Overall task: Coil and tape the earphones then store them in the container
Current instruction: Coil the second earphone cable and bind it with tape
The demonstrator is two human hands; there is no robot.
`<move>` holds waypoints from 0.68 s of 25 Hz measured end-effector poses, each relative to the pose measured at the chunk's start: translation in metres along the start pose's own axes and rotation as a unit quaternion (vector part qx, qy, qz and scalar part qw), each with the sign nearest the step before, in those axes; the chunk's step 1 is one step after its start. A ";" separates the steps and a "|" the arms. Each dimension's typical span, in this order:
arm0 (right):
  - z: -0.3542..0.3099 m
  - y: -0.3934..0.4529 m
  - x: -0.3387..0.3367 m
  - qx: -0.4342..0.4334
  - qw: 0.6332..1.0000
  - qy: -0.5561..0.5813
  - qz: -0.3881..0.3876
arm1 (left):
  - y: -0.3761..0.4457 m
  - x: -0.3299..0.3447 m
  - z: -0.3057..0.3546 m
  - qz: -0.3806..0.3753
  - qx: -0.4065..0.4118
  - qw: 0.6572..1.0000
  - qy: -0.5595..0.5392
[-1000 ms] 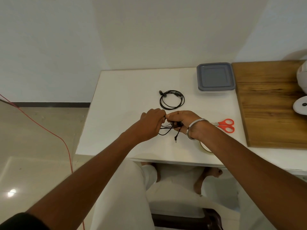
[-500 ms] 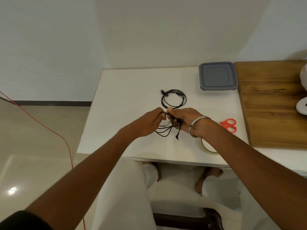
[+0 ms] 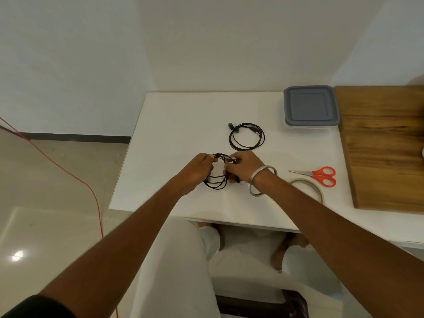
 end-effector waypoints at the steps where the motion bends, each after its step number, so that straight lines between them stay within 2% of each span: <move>1: -0.003 0.005 0.004 -0.005 0.999 -0.032 0.023 | 0.003 -0.006 -0.002 0.020 0.011 0.999 0.027; 5: -0.020 0.030 0.029 -0.036 0.985 -0.157 0.065 | 0.014 -0.034 -0.009 0.123 0.036 0.983 0.134; 8: -0.034 0.042 0.042 -0.057 0.965 -0.237 0.093 | 0.013 -0.042 -0.004 0.192 0.104 0.949 0.229; 10: -0.037 0.040 0.045 -0.068 0.952 -0.277 0.109 | 0.010 -0.041 -0.006 0.216 0.100 0.920 0.311; 12: -0.037 0.033 0.045 -0.083 0.932 -0.330 0.126 | 0.009 -0.043 -0.012 0.219 0.077 0.905 0.356; 15: -0.038 0.026 0.042 -0.126 0.891 -0.401 0.171 | 0.007 -0.043 -0.015 0.187 0.101 0.910 0.357; 17: -0.039 0.027 0.042 -0.139 0.892 -0.397 0.162 | 0.005 -0.043 -0.016 0.159 0.120 0.915 0.351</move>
Point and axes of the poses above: each hand's wrist, its own y-axis towards the middle knuckle, its own x-axis out of the palm, z = x × y, the point moved 6 cm from there along y, towards the middle knuckle, and after that the axes turned 11 degrees about -y, right-handed, at the moved point
